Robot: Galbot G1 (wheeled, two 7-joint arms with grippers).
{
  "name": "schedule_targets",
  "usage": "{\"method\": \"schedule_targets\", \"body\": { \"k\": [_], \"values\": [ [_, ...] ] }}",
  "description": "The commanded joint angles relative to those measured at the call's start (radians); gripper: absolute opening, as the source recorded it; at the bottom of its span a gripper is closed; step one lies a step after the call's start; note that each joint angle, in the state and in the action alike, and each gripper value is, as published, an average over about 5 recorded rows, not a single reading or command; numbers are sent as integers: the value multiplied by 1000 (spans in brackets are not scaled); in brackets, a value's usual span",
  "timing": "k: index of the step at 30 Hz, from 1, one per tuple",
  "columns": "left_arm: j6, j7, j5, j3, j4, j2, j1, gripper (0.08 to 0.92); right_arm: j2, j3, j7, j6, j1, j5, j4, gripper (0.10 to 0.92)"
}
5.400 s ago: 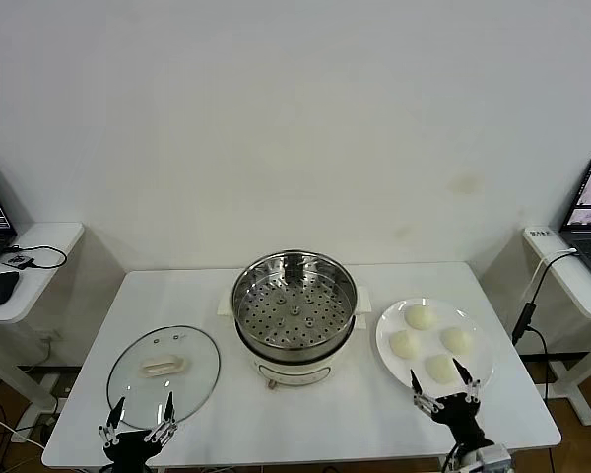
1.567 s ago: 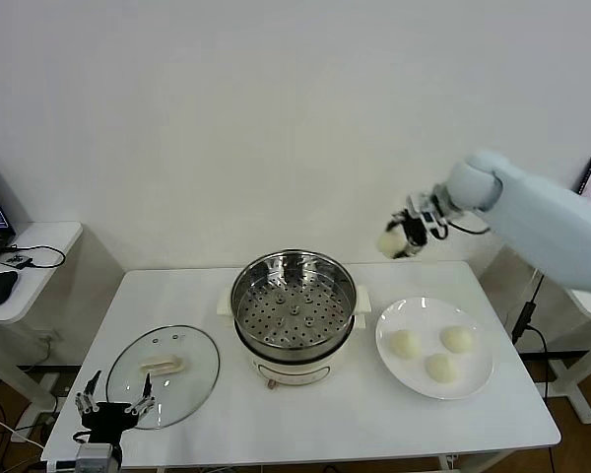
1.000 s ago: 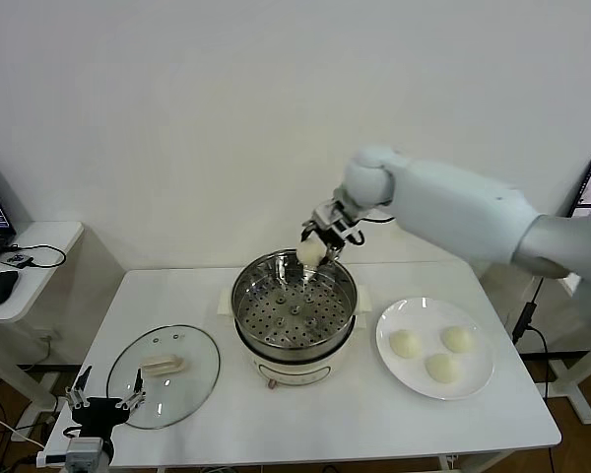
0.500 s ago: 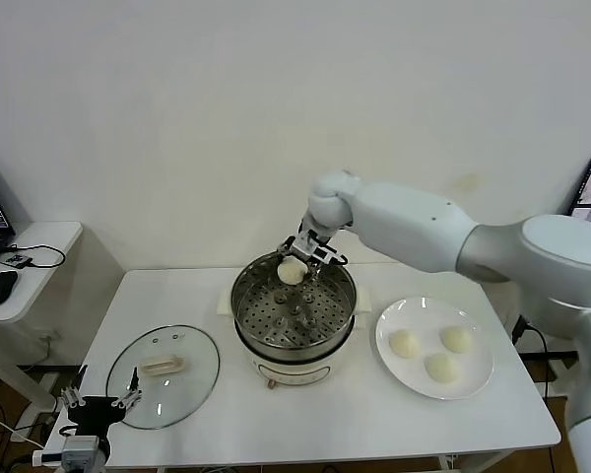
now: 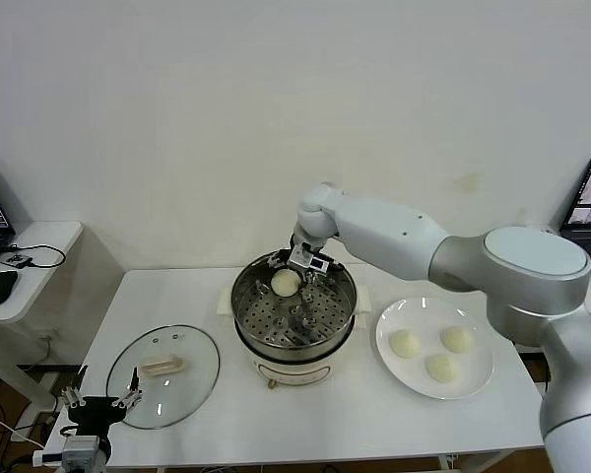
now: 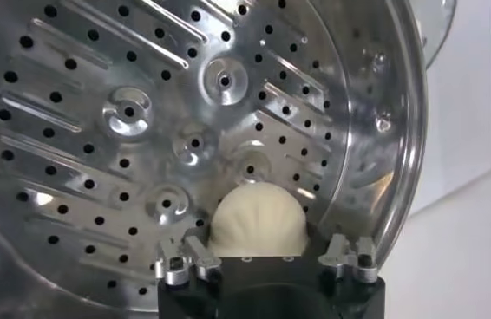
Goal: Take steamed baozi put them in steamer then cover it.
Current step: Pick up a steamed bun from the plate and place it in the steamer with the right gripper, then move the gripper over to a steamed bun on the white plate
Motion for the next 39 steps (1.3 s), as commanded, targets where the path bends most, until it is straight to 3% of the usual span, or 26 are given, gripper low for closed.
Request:
{"method": "schedule_targets", "body": {
  "k": [1,7,12,15,20,26,39],
  "values": [
    [2,1,0,-1,-7,0,1,823,-7,-3,-7,3,19,50,11,821],
    [8,8,-4,-9,-28,2,3,823,-182,-20,-105,-384,141,330,269,823],
    [16,12,-9,-15,-46,7,4,823,-412,-26,-109,-663,212,429,505,823],
    [19,14,-8,-15,-51,12,4,823,-557,-8,-103,-747,229,458,627,823],
    [21,16,-8,-14,-54,23,3,823,-779,19,-119,-786,224,434,762,823],
    [21,16,-6,-9,-46,32,3,823,-945,28,-133,-766,139,315,794,823],
    [21,17,-4,-11,-12,31,-7,823,-919,200,-123,-702,-212,126,671,823]
  ]
}}
